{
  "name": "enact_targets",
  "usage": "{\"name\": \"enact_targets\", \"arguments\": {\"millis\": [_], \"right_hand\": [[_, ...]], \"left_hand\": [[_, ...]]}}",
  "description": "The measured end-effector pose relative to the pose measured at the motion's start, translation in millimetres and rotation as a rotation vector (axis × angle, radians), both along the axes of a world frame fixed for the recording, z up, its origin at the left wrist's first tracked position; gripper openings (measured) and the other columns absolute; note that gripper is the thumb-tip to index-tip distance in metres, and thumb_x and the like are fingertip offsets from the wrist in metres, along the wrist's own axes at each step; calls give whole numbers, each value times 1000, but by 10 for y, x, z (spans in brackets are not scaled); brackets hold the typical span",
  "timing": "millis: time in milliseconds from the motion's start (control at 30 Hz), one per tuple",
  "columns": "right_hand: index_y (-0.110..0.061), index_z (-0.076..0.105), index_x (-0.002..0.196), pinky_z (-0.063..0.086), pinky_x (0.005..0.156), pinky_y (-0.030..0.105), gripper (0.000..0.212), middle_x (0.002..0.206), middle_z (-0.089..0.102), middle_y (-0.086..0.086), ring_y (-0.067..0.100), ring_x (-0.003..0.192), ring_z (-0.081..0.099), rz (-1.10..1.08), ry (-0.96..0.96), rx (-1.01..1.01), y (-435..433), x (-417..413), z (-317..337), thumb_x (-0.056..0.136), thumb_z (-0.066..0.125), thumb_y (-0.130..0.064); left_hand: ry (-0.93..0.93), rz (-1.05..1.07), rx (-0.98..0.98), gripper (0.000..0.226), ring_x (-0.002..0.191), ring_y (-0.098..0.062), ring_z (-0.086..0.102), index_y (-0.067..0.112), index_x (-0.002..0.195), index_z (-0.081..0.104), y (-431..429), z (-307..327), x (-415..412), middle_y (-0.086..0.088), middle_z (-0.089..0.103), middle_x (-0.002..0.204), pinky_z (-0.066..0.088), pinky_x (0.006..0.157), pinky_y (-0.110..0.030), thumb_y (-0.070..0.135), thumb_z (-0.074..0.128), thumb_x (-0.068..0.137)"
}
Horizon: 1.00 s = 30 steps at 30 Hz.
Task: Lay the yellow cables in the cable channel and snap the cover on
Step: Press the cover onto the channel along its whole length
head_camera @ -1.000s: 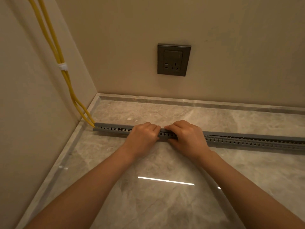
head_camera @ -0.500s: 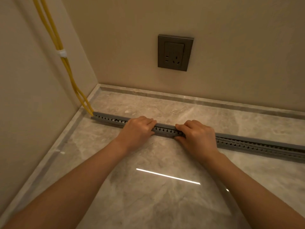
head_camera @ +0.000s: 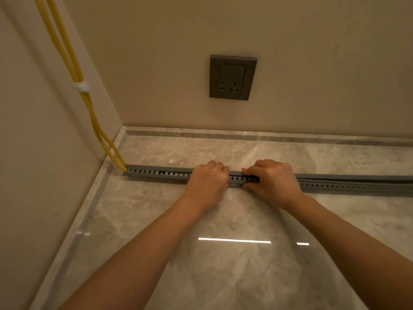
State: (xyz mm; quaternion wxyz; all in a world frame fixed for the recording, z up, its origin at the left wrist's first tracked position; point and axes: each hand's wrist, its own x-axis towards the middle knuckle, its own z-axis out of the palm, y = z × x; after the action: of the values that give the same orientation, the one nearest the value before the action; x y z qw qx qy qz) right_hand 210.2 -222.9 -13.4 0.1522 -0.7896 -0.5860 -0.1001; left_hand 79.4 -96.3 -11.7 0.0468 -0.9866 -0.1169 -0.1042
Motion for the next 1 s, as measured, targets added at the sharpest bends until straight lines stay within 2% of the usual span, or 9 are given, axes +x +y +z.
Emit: {"name": "enact_targets", "arguments": {"millis": [67, 100, 167, 200, 300, 533, 733, 867, 1000], "right_hand": [[-14, 76, 83, 45, 47, 27, 25, 65, 69, 4, 23, 56, 63, -20, 11, 20, 15, -18, 8, 62, 85, -23], [-15, 77, 79, 42, 46, 25, 21, 62, 68, 3, 22, 54, 62, -29, 13, 32, 22, -27, 11, 63, 85, -24], [-16, 76, 75, 41, 44, 25, 14, 60, 66, 3, 22, 52, 61, -55, 20, 53, 24, -45, 8, 67, 82, -25], [-16, 76, 75, 42, 44, 25, 12, 60, 66, 3, 23, 52, 61, -64, 25, 61, 24, -52, 3, 69, 81, -25], [-17, 77, 78, 46, 46, 26, 17, 62, 68, 2, 22, 55, 62, -81, 35, 71, 10, -65, -27, 66, 83, -27], [-18, 74, 84, 45, 50, 27, 26, 71, 67, 1, 22, 66, 63, -107, 60, 92, -41, -66, -119, 63, 83, -31], [-13, 64, 117, 49, 72, 37, 36, 103, 69, 7, 28, 92, 59, 104, 72, 38, -172, 100, -166, 81, 64, -11], [-19, 56, 126, 43, 81, 34, 38, 116, 64, 2, 22, 102, 55, 125, 69, -25, -292, 269, -139, 88, 57, -21], [-23, 58, 119, 41, 76, 30, 31, 111, 63, -2, 18, 99, 54, 55, -15, -81, -402, 360, -94, 90, 52, -29]], "left_hand": [[38, -2, 38, 25, 45, -13, 58, 17, 57, 65, -103, 60, 103, 2, 62, 52, 37, 39, -18, 23, 87, 48], [40, 7, 63, 22, 46, -12, 59, 17, 58, 65, -160, 63, 148, 3, 62, 53, 36, 41, -18, 23, 86, 51], [117, 63, 60, 5, 68, -17, 66, 12, 80, 66, -264, 69, 227, -2, 69, 76, 37, 52, -24, 16, 68, 78], [179, 88, 76, 9, 81, -21, 65, 9, 93, 63, -285, 24, 263, -5, 68, 89, 37, 59, -28, 11, 55, 88], [188, 49, 136, 18, 93, -26, 63, 5, 105, 57, -261, -19, 302, -9, 64, 102, 43, 69, -32, 5, 43, 94], [225, 21, 163, 21, 96, -24, 62, 8, 112, 52, -231, 0, 294, -7, 62, 107, 41, 67, -30, 11, 38, 97], [271, 154, 205, 22, 102, -25, 60, 9, 115, 50, -307, -32, 337, -8, 61, 112, 47, 78, -33, 10, 38, 96], [313, 264, 195, 23, 106, -26, 58, 6, 117, 50, -400, -25, 396, -10, 60, 116, 46, 84, -34, 8, 40, 95], [381, 327, 147, 22, 107, -28, 58, 6, 116, 52, -415, 43, 459, -11, 60, 117, 46, 85, -36, 11, 44, 96]]}}
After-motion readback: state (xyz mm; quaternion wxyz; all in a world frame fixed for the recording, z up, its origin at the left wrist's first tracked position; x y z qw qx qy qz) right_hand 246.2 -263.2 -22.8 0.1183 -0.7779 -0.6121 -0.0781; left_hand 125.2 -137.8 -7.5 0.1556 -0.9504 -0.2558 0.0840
